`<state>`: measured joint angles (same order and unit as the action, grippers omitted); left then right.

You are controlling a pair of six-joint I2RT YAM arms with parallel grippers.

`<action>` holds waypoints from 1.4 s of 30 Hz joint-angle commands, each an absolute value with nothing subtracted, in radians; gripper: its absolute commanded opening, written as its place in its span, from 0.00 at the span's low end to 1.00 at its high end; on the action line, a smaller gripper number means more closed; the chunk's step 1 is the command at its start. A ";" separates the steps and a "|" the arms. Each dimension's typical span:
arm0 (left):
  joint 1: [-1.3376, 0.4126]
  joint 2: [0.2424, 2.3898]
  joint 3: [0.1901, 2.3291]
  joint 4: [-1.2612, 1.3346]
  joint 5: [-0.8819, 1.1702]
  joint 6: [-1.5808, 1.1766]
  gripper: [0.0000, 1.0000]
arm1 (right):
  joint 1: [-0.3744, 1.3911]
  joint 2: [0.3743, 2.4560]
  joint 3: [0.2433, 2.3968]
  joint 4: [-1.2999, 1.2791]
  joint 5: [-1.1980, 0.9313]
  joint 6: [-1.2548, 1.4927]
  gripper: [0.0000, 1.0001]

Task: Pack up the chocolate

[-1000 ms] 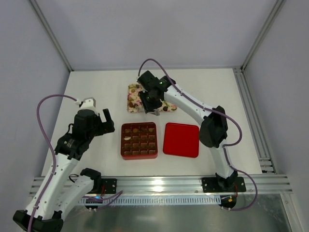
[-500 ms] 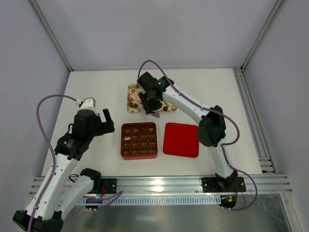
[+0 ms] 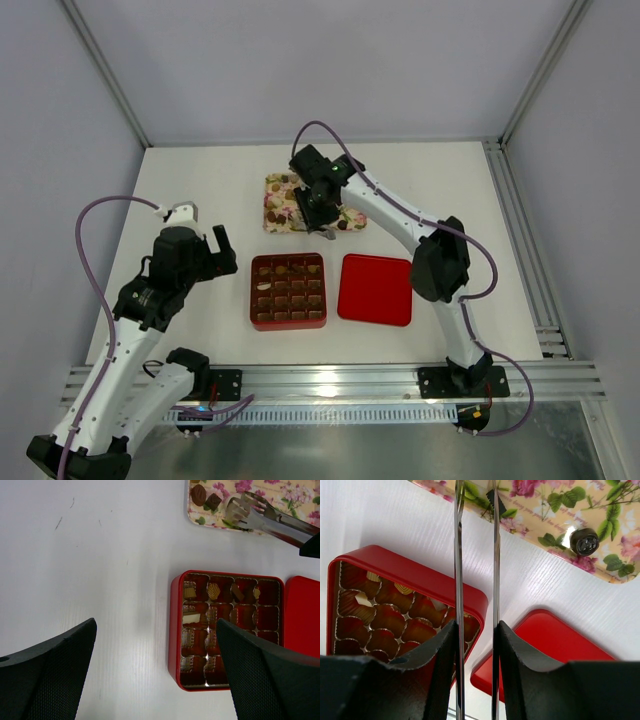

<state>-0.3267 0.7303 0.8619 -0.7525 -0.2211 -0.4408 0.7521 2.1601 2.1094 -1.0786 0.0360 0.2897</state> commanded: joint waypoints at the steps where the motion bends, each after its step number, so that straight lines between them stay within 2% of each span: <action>1: -0.324 0.719 0.871 -0.730 -0.239 -0.445 1.00 | 0.732 2.091 2.138 -1.069 0.061 0.276 0.39; 28: -0.324 0.721 0.870 -0.730 -0.239 -0.445 1.00 | 0.693 1.938 2.042 -1.009 0.023 0.278 0.38; 42: -0.324 0.721 0.870 -0.730 -0.244 -0.446 1.00 | 0.735 1.649 1.737 -0.942 -0.107 0.311 0.38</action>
<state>-0.3267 0.7303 0.8619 -0.7525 -0.2214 -0.4408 0.7059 1.7245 1.7874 -0.9951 -0.0624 0.2943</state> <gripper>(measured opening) 0.996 0.389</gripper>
